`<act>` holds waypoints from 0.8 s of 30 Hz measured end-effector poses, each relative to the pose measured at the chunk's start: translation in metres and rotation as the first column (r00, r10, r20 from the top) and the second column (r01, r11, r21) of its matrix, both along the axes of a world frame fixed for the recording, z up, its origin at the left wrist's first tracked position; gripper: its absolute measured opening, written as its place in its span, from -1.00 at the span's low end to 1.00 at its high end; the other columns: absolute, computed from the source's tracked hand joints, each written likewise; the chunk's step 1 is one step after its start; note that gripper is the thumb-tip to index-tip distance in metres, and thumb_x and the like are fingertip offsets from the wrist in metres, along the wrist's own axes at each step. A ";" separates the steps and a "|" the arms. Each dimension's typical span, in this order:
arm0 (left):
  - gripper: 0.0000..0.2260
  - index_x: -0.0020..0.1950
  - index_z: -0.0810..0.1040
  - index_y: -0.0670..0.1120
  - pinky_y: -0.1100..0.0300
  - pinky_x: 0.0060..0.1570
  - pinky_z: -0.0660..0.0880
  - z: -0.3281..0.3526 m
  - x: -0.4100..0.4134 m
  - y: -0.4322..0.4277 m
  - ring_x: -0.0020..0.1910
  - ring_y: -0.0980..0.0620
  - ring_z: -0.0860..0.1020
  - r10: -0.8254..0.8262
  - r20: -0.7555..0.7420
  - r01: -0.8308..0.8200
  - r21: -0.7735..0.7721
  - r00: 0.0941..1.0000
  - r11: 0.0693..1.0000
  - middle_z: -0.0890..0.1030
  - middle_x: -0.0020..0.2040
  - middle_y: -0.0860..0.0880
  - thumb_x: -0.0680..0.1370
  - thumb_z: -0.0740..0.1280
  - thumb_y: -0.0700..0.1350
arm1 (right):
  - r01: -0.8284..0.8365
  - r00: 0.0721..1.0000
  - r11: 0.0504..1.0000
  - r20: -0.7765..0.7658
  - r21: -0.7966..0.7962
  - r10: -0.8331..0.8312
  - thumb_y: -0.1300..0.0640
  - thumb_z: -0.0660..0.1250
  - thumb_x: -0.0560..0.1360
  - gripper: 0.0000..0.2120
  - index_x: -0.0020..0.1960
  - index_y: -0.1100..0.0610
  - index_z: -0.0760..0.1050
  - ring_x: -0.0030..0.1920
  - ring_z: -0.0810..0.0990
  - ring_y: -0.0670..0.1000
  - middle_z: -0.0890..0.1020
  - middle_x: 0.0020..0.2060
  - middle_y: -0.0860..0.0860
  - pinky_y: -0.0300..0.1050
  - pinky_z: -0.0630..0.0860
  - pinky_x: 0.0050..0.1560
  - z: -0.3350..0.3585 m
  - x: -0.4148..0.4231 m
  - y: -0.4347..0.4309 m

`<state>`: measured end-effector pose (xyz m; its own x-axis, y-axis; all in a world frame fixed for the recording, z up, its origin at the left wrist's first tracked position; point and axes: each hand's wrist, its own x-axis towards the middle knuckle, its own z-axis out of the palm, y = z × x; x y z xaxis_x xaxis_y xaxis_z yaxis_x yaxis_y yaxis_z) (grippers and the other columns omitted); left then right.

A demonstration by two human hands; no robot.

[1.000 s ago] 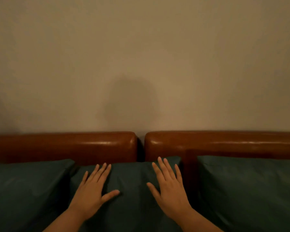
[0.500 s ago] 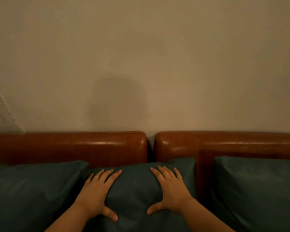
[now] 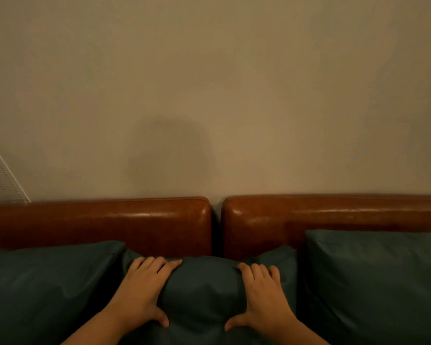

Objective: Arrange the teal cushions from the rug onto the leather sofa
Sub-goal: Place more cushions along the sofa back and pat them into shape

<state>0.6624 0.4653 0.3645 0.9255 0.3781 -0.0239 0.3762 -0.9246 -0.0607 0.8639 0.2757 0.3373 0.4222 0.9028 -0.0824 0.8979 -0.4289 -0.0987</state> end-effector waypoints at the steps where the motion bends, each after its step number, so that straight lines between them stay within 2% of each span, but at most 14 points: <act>1: 0.08 0.33 0.47 0.11 0.14 0.10 0.44 0.004 -0.004 -0.006 -0.03 0.18 0.53 0.007 0.010 -0.007 -0.005 1.000 1.000 0.52 0.00 0.17 -0.13 0.29 0.55 | 0.004 1.000 1.000 -0.003 0.007 -0.004 -0.56 0.32 0.08 0.18 0.51 0.03 0.04 0.32 0.27 0.00 0.32 0.28 -0.04 0.09 -0.05 0.42 0.003 -0.006 0.000; 3: 0.07 0.16 0.56 0.08 0.19 -0.20 0.54 0.003 -0.015 -0.014 -0.25 0.20 0.57 -0.009 0.124 0.008 0.013 0.992 1.000 0.55 -0.23 0.17 -0.27 0.28 0.55 | -0.009 0.999 0.996 0.038 0.086 0.005 -0.53 0.37 0.07 0.14 0.46 0.06 0.18 0.26 0.38 0.03 0.41 0.22 -0.03 0.15 0.06 0.41 0.010 -0.018 -0.003; 5: 0.11 0.19 0.44 0.08 0.20 -0.22 0.47 -0.001 -0.024 -0.023 -0.21 0.18 0.51 0.045 0.154 -0.042 -0.020 0.987 0.999 0.54 -0.25 0.17 -0.31 0.31 0.50 | -0.033 0.991 0.978 0.134 0.206 0.006 -0.60 0.33 -0.16 0.11 0.22 0.05 0.43 -0.06 0.60 -0.05 0.58 -0.08 -0.08 0.11 0.43 0.19 0.016 -0.025 -0.011; 6: 0.10 0.20 0.41 0.07 0.18 -0.18 0.40 -0.003 -0.028 -0.027 -0.18 0.17 0.43 0.051 0.176 -0.047 -0.030 0.983 0.998 0.52 -0.22 0.18 -0.30 0.32 0.47 | -0.055 0.992 0.957 0.128 0.285 0.019 -0.62 0.29 -0.26 0.10 0.11 0.02 0.42 -0.22 0.60 -0.11 0.58 -0.25 -0.12 0.01 0.48 0.05 0.017 -0.030 -0.016; 8: 0.07 0.23 0.40 0.08 0.14 -0.12 0.25 -0.003 -0.032 -0.035 -0.18 0.14 0.32 0.063 0.233 -0.053 -0.051 0.970 0.997 0.40 -0.14 0.18 -0.26 0.38 0.41 | -0.075 0.994 0.918 0.099 0.390 0.040 -0.61 0.28 -0.27 0.05 0.04 0.00 0.34 -0.27 0.50 -0.12 0.55 -0.36 -0.14 -0.04 0.30 -0.04 0.011 -0.036 -0.025; 10: 0.05 0.23 0.40 0.09 0.11 -0.16 0.18 0.002 -0.031 -0.041 -0.17 0.14 0.33 0.110 0.208 -0.092 -0.095 0.972 0.991 0.41 -0.12 0.17 -0.24 0.42 0.39 | -0.051 0.996 0.916 0.089 0.397 0.017 -0.60 0.31 -0.24 0.05 0.07 0.02 0.34 -0.23 0.44 -0.07 0.57 -0.35 -0.11 -0.06 0.24 -0.07 0.005 -0.035 -0.032; 12: 0.07 0.25 0.42 0.10 0.11 -0.11 0.20 0.013 -0.022 -0.045 -0.12 0.15 0.43 0.143 0.155 -0.129 -0.099 0.978 0.987 0.54 -0.13 0.16 -0.23 0.43 0.42 | 0.005 0.998 0.942 0.050 0.336 -0.023 -0.57 0.36 -0.27 0.14 0.18 0.02 0.36 -0.23 0.59 -0.03 0.62 -0.28 -0.05 -0.01 0.25 0.01 0.008 -0.028 -0.033; 14: 0.09 0.42 0.35 0.09 0.09 0.15 0.21 0.015 -0.009 -0.043 0.15 0.10 0.51 0.204 0.109 -0.196 -0.078 0.973 0.977 0.55 0.14 0.09 -0.07 0.47 0.42 | 0.018 0.994 0.969 0.098 0.245 -0.043 -0.54 0.41 -0.19 0.22 0.38 -0.04 0.32 -0.02 0.67 0.07 0.66 -0.04 0.05 0.11 0.20 0.19 0.015 -0.015 -0.029; 15: 0.10 0.53 0.15 0.07 0.05 0.32 0.12 0.012 0.001 -0.039 0.38 0.06 0.36 0.247 0.106 -0.241 -0.071 0.963 0.968 0.40 0.38 0.06 0.08 0.47 0.38 | 0.073 0.992 0.980 0.091 0.185 -0.091 -0.52 0.42 -0.06 0.22 0.49 -0.08 0.18 0.22 0.56 0.14 0.57 0.20 0.15 0.18 0.09 0.32 0.017 -0.007 -0.026; 16: 0.13 0.57 -0.08 0.06 0.01 0.43 -0.02 0.006 0.010 -0.035 0.52 0.05 0.11 0.285 0.085 -0.280 -0.070 0.955 0.957 0.15 0.53 0.04 0.18 0.45 0.36 | 0.137 0.985 0.981 0.089 0.134 -0.150 -0.52 0.36 0.08 0.19 0.55 -0.11 -0.02 0.45 0.31 0.15 0.34 0.44 0.18 0.22 -0.07 0.41 0.016 0.001 -0.023; 17: 0.19 0.55 -0.28 0.04 -0.04 0.47 -0.15 0.002 0.016 -0.032 0.55 0.02 -0.11 0.323 0.017 -0.321 -0.084 0.946 0.943 -0.08 0.58 0.04 0.21 0.45 0.35 | 0.196 0.978 0.976 0.054 0.098 -0.202 -0.54 0.29 0.16 0.19 0.55 -0.11 -0.23 0.55 0.02 0.12 0.06 0.55 0.14 0.24 -0.21 0.44 0.011 0.011 -0.022; 18: 0.26 0.50 -0.41 0.02 -0.08 0.45 -0.24 -0.002 0.022 -0.029 0.54 -0.02 -0.24 0.342 -0.051 -0.345 -0.075 0.938 0.936 -0.23 0.57 0.02 0.19 0.47 0.35 | 0.241 0.970 0.968 0.026 0.062 -0.243 -0.57 0.23 0.17 0.23 0.53 -0.09 -0.37 0.56 -0.18 0.10 -0.13 0.57 0.09 0.25 -0.28 0.44 0.006 0.020 -0.022; 20: 0.36 0.37 -0.57 -0.01 -0.12 0.41 -0.33 -0.010 0.028 -0.024 0.50 -0.09 -0.35 0.352 -0.126 -0.359 -0.033 0.927 0.933 -0.39 0.52 -0.03 0.13 0.50 0.36 | 0.259 0.965 0.966 0.033 0.011 -0.259 -0.63 0.19 0.07 0.35 0.44 -0.01 -0.55 0.51 -0.38 0.08 -0.31 0.54 0.04 0.27 -0.35 0.41 -0.004 0.037 -0.025; 24: 0.41 0.28 -0.64 -0.03 -0.14 0.42 -0.31 -0.020 0.033 -0.019 0.48 -0.14 -0.40 0.370 -0.184 -0.376 0.002 0.911 0.927 -0.49 0.47 -0.08 0.07 0.51 0.37 | 0.180 0.982 0.982 0.066 -0.064 -0.176 -0.62 0.28 -0.02 0.46 0.35 0.05 -0.64 0.45 -0.48 0.09 -0.40 0.50 0.09 0.26 -0.42 0.38 -0.015 0.054 -0.031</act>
<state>0.6950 0.4465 0.3446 0.6965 0.6910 -0.1933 0.6798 -0.7217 -0.1304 0.9176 0.2451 0.3225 0.5817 0.8057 -0.1116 0.8100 -0.5863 -0.0113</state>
